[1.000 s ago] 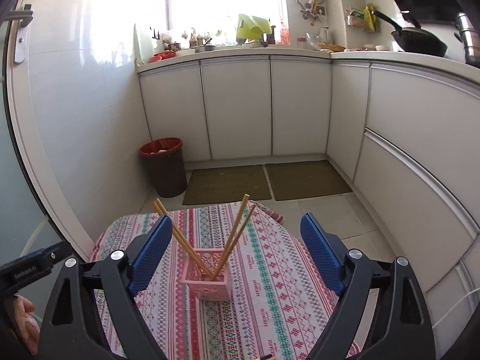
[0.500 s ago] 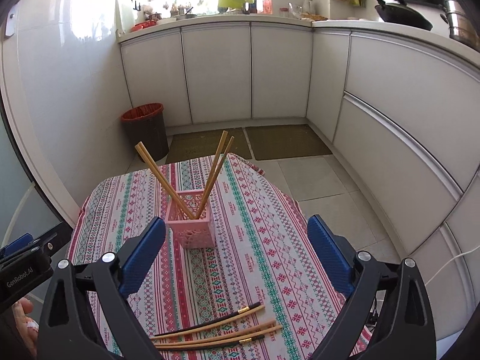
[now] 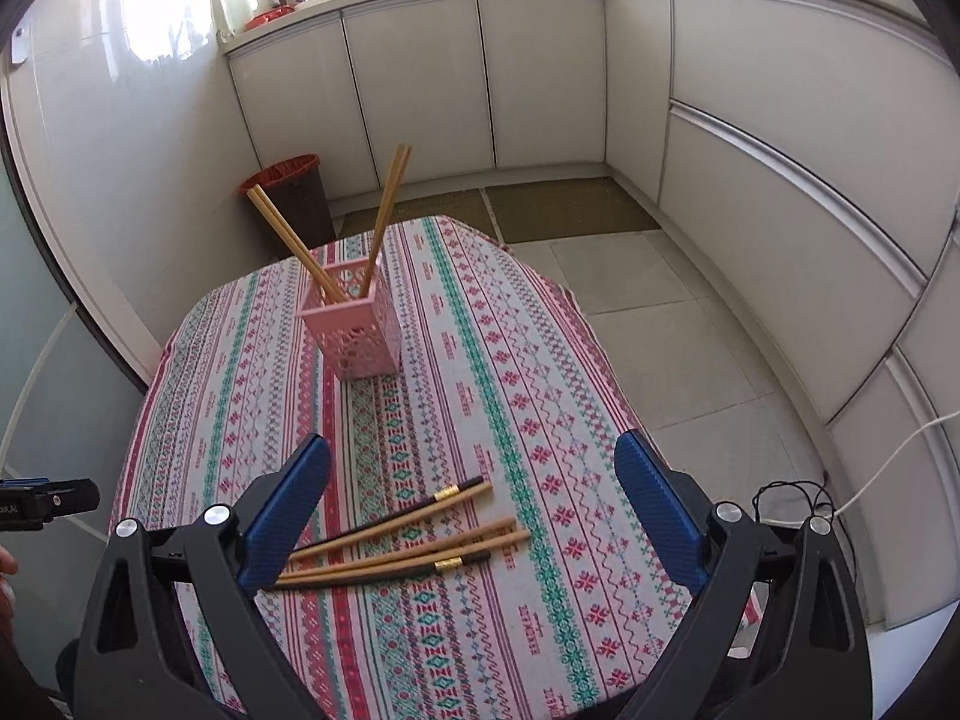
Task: Organize utensils
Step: 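Move both open tools back toward the remaining chopsticks on the cloth, then lower the open left tool toward the black-tipped chopsticks on the cloth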
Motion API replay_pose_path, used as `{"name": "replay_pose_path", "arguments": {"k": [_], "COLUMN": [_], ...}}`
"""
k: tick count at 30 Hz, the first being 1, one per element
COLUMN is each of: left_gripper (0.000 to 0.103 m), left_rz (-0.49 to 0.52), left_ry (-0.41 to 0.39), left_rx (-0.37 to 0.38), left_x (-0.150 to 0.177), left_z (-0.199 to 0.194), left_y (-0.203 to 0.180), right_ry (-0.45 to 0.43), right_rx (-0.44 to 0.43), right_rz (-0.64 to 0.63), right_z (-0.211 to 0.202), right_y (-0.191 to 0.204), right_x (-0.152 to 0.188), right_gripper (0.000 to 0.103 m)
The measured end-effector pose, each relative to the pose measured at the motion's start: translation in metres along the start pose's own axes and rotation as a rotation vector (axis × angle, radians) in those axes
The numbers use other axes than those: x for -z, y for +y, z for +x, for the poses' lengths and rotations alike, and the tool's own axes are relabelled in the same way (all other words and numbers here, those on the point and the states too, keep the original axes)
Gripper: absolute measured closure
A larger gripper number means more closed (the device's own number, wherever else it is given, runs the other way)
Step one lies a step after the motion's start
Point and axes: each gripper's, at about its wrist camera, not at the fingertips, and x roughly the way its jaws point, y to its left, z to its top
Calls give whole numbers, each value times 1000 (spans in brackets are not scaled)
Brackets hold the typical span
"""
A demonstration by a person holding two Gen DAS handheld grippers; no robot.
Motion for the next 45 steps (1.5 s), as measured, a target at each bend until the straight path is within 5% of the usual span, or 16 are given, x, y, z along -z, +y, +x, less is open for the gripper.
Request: {"name": "replay_pose_path", "arguments": {"k": [4, 8, 11, 15, 19, 25, 30, 38, 45], "left_gripper": [8, 22, 45, 50, 64, 66, 95, 100, 103], "left_rz": [-163, -298, -269, -209, -166, -141, -121, -71, -42], "left_ry": [232, 346, 447, 487, 486, 482, 445, 346, 221], "left_rx": [-4, -39, -83, -134, -135, -171, -176, -87, -41], "left_x": [15, 32, 45, 59, 65, 69, 78, 81, 43], "left_z": [33, 50, 67, 77, 83, 91, 99, 98, 90], "left_y": [48, 76, 72, 55, 40, 32, 22, -9, -54], "right_ry": [58, 117, 110, 109, 113, 118, 131, 148, 147], "right_rx": [-11, -51, -82, -91, -93, -98, -105, -105, -96], "right_rz": [-10, 30, 55, 74, 115, 125, 125, 156, 152], "right_z": [15, 29, 30, 32, 33, 32, 33, 35, 32], "right_y": [-15, -23, -27, -32, -42, -44, -43, -47, -48], "right_x": [28, 37, 38, 38, 35, 35, 36, 35, 33], "right_gripper": [11, 11, 11, 11, 11, 11, 10, 10, 11]}}
